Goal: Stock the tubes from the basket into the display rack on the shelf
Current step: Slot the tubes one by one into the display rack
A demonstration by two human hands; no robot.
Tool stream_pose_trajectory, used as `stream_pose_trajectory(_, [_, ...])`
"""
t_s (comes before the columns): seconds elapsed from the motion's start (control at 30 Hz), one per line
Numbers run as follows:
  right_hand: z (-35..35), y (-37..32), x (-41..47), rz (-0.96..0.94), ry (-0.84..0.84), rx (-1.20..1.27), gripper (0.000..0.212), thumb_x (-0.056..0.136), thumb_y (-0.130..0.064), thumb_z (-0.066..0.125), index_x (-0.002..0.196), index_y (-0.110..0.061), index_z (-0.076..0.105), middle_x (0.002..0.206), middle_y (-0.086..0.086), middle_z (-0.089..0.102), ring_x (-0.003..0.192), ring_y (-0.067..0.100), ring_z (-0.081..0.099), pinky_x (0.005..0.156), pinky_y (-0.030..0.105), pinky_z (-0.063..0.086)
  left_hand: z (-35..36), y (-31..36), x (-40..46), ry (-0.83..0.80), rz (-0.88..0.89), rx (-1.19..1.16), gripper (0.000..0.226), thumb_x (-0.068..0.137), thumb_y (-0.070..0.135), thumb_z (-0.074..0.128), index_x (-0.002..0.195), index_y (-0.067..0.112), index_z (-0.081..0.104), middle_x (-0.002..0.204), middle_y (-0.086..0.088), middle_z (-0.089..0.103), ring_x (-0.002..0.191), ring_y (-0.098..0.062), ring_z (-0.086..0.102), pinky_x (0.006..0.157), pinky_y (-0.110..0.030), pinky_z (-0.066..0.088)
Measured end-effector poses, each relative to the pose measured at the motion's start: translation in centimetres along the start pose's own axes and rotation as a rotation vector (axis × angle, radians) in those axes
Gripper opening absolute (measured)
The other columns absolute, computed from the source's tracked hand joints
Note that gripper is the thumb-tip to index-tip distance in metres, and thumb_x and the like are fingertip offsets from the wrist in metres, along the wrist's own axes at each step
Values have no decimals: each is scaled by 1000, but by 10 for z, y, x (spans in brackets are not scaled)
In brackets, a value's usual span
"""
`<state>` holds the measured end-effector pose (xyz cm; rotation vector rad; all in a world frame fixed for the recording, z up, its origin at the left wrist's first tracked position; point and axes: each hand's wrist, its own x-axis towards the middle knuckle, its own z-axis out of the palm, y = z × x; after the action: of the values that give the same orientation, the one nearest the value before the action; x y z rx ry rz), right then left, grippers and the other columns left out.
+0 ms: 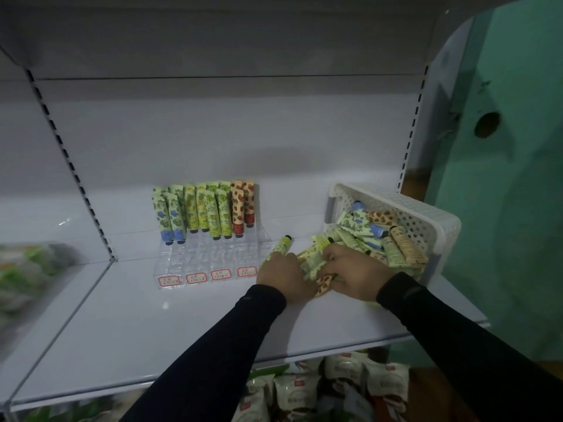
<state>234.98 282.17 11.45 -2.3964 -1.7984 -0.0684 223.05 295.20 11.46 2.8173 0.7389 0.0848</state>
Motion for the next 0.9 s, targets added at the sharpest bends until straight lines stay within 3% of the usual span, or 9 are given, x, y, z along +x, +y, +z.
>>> stream_pose_trajectory(0.13, [-9,-1,-1,21,-34,10,25,92,-21,58,115,-19,69,125,2,53,113,19,53,97,33,41,-16,9,-4,-122,8,47,68,90,64,50,131,9,52,134,-16,53,137,-26,37,106,-35,39])
stream_pose_trajectory(0.23, [-15,3,-2,46,-25,22,23,93,-22,58,112,-19,69,115,1,58,109,19,54,95,35,43,-18,14,-5,-106,60,26,63,97,55,45,145,14,38,149,-16,43,142,-26,34,116,-35,25])
stream_pose_trajectory(0.3, [-21,4,-3,57,-42,1,24,93,-23,57,114,-19,68,114,1,59,108,17,54,94,36,43,-15,14,-8,-86,81,48,64,98,57,43,146,15,38,151,-14,42,144,-27,33,116,-36,22])
stream_pose_trajectory(0.4, [-27,2,-3,61,-42,-32,21,96,-27,52,110,-17,65,107,-1,59,101,16,54,89,37,45,-5,7,0,-68,23,23,70,85,64,56,133,14,47,142,-17,48,128,-30,48,94,-35,43])
stream_pose_trajectory(0.5, [-29,-2,1,157,156,120,17,98,-25,50,88,-12,55,85,-1,58,83,20,56,74,36,46,-3,0,2,-93,1,-63,64,78,57,69,121,16,45,110,-5,58,94,-23,54,73,-30,41])
stream_pose_trajectory(0.6, [-31,-6,6,324,349,333,19,97,-25,54,88,-9,56,87,6,66,81,23,62,74,36,50,-7,-3,-4,-71,5,-87,74,75,50,73,128,14,36,85,6,48,85,-19,49,69,-30,40])
stream_pose_trajectory(0.73, [-32,-11,10,426,445,517,17,95,-30,56,98,-15,64,97,-1,70,92,16,65,85,37,53,-6,-8,-9,-54,-12,-155,91,77,38,70,149,16,20,86,4,54,74,-19,59,55,-29,48])
stream_pose_trajectory(0.83, [-33,-13,11,480,480,582,21,92,-37,55,98,-18,63,97,-2,69,92,17,65,87,41,54,-7,-18,-12,-41,-24,-288,77,77,35,69,144,15,37,95,1,61,68,-17,65,41,-25,51])
stream_pose_trajectory(0.9, [-35,-16,12,493,511,649,28,87,-42,54,92,-15,58,92,5,69,84,25,67,82,49,55,-13,-28,-14,-27,-38,-433,58,79,31,70,130,12,50,91,2,61,68,-15,64,43,-24,51])
